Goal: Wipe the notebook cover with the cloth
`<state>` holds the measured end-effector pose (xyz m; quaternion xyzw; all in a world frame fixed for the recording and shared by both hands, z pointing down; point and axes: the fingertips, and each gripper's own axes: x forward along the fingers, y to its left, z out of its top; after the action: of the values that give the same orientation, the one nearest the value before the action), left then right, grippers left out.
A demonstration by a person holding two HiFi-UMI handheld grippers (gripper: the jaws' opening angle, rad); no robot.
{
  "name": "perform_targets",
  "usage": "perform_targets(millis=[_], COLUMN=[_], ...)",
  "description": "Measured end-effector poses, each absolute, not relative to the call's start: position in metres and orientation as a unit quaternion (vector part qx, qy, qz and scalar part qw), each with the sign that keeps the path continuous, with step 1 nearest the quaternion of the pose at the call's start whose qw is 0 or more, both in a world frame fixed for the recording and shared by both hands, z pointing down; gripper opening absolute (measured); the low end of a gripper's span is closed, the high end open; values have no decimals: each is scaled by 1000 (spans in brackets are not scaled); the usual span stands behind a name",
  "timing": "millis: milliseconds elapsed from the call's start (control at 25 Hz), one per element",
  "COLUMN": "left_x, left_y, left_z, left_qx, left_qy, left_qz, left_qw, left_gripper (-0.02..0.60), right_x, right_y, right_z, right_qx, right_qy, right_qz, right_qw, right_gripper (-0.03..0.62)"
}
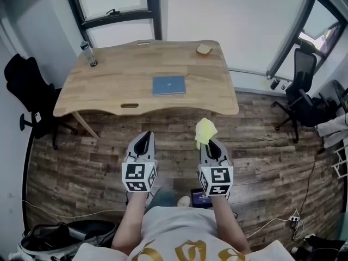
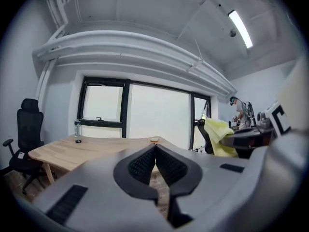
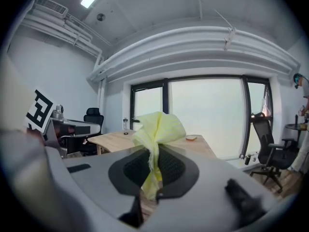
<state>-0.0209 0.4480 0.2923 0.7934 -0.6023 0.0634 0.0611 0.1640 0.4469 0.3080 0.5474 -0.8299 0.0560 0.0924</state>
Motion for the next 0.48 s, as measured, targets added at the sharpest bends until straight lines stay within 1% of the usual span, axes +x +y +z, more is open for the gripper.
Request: perform_targets(millis=[280,480], left_x=[-26,-33], left_y=[425,386], left_z=[304,318], left_qx=[788,780], left_qy=[-609,-618], left_qz=[64,66], left_qw=[70,75], left_gripper=[14,14], right_x=[168,158], right_y=[422,377], right_z=[321,335], right_qx=[545,535], right_qy=[-830,-835], right_qz=[64,68], right_qw=[101,106], right_gripper=[38,38])
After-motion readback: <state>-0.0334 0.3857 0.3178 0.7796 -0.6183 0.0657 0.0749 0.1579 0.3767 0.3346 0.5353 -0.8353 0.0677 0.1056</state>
